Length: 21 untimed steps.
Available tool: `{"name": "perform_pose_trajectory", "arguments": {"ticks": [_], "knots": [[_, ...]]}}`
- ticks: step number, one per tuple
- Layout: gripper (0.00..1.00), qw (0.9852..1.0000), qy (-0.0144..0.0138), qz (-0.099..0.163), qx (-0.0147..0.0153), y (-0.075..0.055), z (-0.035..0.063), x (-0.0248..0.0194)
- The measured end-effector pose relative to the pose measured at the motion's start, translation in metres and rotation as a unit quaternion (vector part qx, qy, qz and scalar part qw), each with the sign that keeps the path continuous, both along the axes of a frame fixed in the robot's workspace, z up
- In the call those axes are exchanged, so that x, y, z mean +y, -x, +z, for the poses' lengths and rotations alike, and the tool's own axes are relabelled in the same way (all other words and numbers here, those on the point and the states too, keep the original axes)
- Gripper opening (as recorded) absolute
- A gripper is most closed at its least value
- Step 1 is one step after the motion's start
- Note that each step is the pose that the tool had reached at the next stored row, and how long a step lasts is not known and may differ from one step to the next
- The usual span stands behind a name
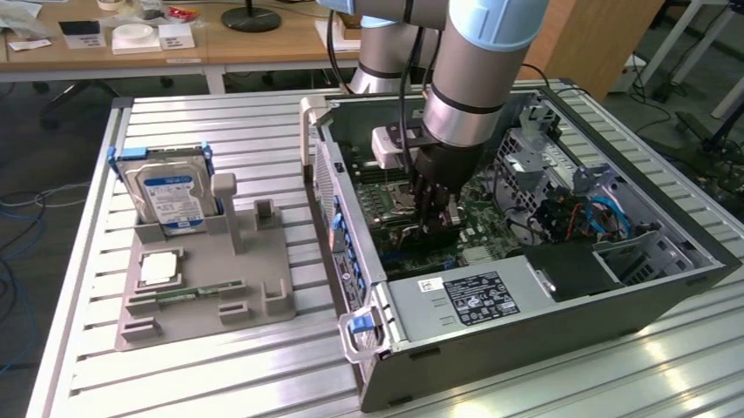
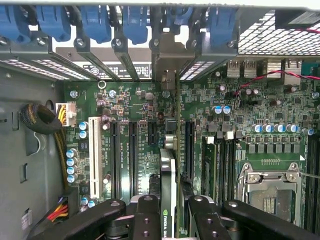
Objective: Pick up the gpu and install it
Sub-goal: 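Insert the gpu into the slot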
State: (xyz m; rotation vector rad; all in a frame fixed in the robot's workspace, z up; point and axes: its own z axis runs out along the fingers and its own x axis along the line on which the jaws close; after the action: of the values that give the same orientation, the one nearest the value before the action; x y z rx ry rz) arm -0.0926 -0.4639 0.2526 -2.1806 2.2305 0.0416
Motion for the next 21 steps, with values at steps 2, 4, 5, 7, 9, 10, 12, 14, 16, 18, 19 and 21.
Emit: {"name": "perform_pose_trajectory", "arguments": {"ticks": [2,4,5,7,9,10,12,14,16,18,19,21], "knots": [[0.26,1.0,0.0,0.0,-0.0001,0.0002,0.0,0.0],[0.26,1.0,-0.0002,0.0,-0.0002,0.0012,-0.0002,0.0001],[0.26,1.0,-0.0002,0.0,-0.0003,0.0018,-0.0002,0.0001],[0.26,1.0,-0.0001,0.0,-0.0002,0.0024,-0.0001,0.0],[0.26,1.0,0.0,0.0,-0.0002,0.0026,-0.0002,0.0],[0.26,1.0,0.0002,0.0,-0.0001,0.0027,-0.0005,-0.0001],[0.26,1.0,0.0002,0.0,-0.0001,0.0027,-0.0005,-0.0001],[0.26,1.0,0.0,0.0,-0.0001,0.0027,-0.0007,0.0],[0.26,1.0,0.0,0.0,-0.0002,0.0027,-0.0007,0.0],[0.26,1.0,-0.0007,0.0,-0.0001,0.003,-0.0012,0.0001],[0.27,1.0,-0.0005,0.0,-0.0003,0.003,-0.0011,0.0001],[0.39,1.0,-0.0002,0.0,-0.0003,0.0027,-0.0009,0.0001]]}}
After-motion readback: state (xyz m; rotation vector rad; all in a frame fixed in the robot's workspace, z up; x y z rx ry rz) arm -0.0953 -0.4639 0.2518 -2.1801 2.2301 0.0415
